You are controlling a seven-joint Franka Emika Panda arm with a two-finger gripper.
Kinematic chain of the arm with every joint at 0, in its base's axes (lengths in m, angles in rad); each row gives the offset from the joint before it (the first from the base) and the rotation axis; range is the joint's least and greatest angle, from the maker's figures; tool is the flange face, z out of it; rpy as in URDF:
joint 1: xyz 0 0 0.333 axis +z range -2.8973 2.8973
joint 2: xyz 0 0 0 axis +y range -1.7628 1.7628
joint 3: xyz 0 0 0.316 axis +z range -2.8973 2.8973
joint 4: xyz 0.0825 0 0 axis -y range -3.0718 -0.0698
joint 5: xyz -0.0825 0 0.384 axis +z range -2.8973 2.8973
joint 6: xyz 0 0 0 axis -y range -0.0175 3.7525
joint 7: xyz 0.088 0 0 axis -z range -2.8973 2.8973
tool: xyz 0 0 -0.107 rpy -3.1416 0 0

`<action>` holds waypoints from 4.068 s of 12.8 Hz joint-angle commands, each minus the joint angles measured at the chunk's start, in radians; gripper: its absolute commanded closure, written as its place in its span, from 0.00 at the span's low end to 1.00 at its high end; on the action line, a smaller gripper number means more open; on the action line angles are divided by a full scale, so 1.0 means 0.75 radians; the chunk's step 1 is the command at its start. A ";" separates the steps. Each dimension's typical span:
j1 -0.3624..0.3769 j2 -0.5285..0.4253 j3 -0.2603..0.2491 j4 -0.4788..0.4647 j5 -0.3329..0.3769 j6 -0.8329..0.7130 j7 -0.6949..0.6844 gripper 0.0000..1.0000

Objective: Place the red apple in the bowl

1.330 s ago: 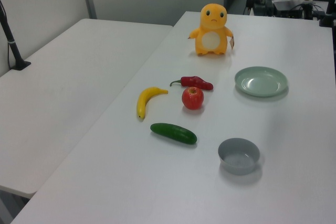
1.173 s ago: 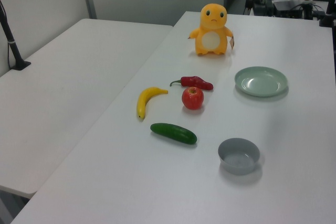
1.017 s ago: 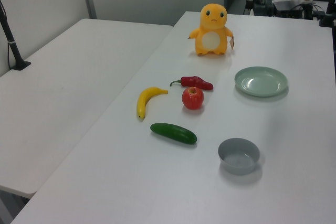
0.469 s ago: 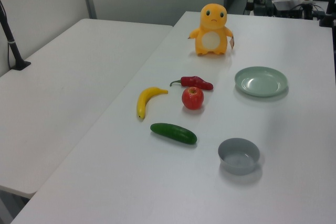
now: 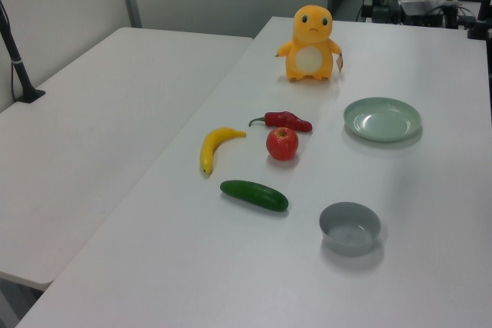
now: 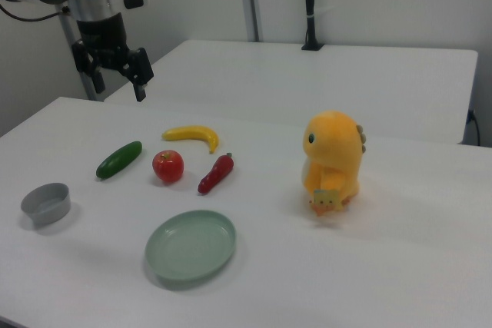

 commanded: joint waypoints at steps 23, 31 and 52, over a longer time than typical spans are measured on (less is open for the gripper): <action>0.110 0.641 0.056 0.182 -0.040 0.617 0.119 0.00; 0.137 0.727 0.058 0.104 -0.056 0.804 0.117 0.00; 0.134 0.417 0.136 0.018 -0.169 0.488 0.128 0.78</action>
